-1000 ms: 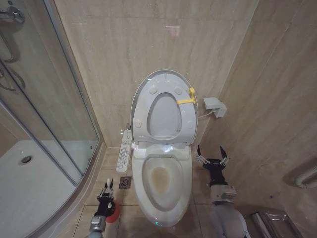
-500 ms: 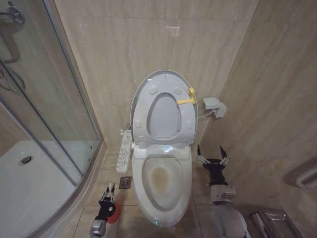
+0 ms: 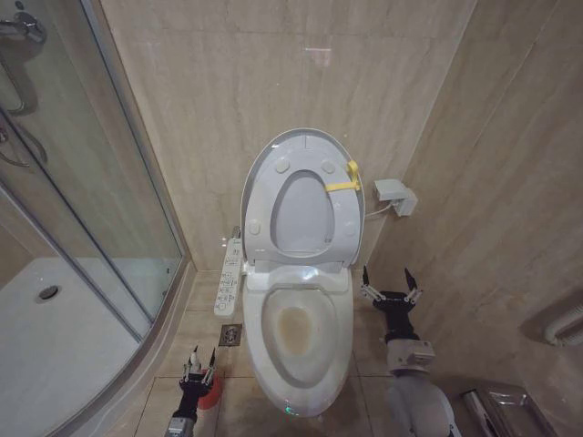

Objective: Open the toilet lid, clean the toilet bowl with a toilet brush, close the toilet lid, and flush.

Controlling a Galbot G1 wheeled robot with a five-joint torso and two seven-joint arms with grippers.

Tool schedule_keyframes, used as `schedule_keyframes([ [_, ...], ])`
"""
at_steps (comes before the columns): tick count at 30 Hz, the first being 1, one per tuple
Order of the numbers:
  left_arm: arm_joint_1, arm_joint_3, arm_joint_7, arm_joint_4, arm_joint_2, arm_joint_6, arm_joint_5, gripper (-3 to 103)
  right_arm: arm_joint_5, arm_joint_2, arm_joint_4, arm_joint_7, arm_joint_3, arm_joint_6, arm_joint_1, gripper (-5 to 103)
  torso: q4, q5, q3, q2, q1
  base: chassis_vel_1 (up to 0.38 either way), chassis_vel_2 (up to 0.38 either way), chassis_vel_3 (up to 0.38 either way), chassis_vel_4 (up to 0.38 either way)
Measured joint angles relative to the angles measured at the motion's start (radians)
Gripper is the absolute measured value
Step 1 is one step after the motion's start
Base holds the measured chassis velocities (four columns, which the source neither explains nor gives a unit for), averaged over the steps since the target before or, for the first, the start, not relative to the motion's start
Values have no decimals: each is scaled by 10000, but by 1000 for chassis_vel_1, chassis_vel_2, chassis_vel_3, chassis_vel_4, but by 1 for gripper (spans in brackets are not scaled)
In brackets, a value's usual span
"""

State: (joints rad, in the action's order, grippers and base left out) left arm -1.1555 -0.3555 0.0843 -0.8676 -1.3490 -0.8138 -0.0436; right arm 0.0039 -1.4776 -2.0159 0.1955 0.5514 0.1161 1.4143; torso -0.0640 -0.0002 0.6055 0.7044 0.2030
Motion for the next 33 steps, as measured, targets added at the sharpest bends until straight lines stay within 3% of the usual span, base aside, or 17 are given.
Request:
schedule_keyframes([
  [2, -283, -96, 32, -348, 7, 23, 4, 50, 0, 0, 0, 0, 0, 0, 0, 100, 0, 1, 0, 0, 0, 0, 0, 0, 0],
  [3, -394, -131, 42, -490, 13, 30, 4, 77, 0, 0, 0, 0, 0, 0, 0, 100, -1, 2, 0, 0, 0, 0, 0, 0, 0],
  [10, -1552, -477, 269, -2641, 101, 473, 16, 77, 0, -1, 0, 0, 0, 0, 0, 100, 0, 0, -1, 0, 0, 0, 0, 0, 0],
  [11, -1838, -578, 357, -3280, 130, 656, 22, 99, 0, 0, 0, 0, 0, 0, 0, 100, -1, 1, -1, 0, 0, 0, 0, 0, 0],
  [16, -2778, -1107, 958, -5581, 237, 1402, 731, 99, 0, 0, 0, 0, 0, 0, 1, 100, 1, 2, -1, 1, -1, 0, 0, 0, 0],
  [21, -3241, -1427, 1032, -7271, 332, 1986, 683, 100, 0, 0, 1, 0, 1, 0, 0, 100, -2, 2, -1, 0, 0, 0, 0, 0, 0],
  [23, -3498, -1621, 700, -8584, 363, 2527, 270, 100, 0, 0, 1, 0, 1, 0, 0, 100, 0, 2, -1, 0, -1, 0, 0, 0, 0],
  [25, -3533, -1642, 634, -8808, 366, 2628, 189, 100, 0, 0, 0, 0, 0, 0, 0, 100, -1, 2, -2, 1, -1, 0, 0, 0, 0],
  [28, -3638, -1799, -66, -10544, 327, 3516, -360, 100, 0, 0, 0, 0, 0, 0, -1, 100, -2, 3, -1, 1, -1, 0, 0, 0, 0],
  [33, -3109, -1987, -555, -11147, 216, 4470, -1064, 100, 0, 0, 0, 0, 1, 0, 0, 100, -1, 3, -1, 1, -1, 0, 0, 0, 0],
])
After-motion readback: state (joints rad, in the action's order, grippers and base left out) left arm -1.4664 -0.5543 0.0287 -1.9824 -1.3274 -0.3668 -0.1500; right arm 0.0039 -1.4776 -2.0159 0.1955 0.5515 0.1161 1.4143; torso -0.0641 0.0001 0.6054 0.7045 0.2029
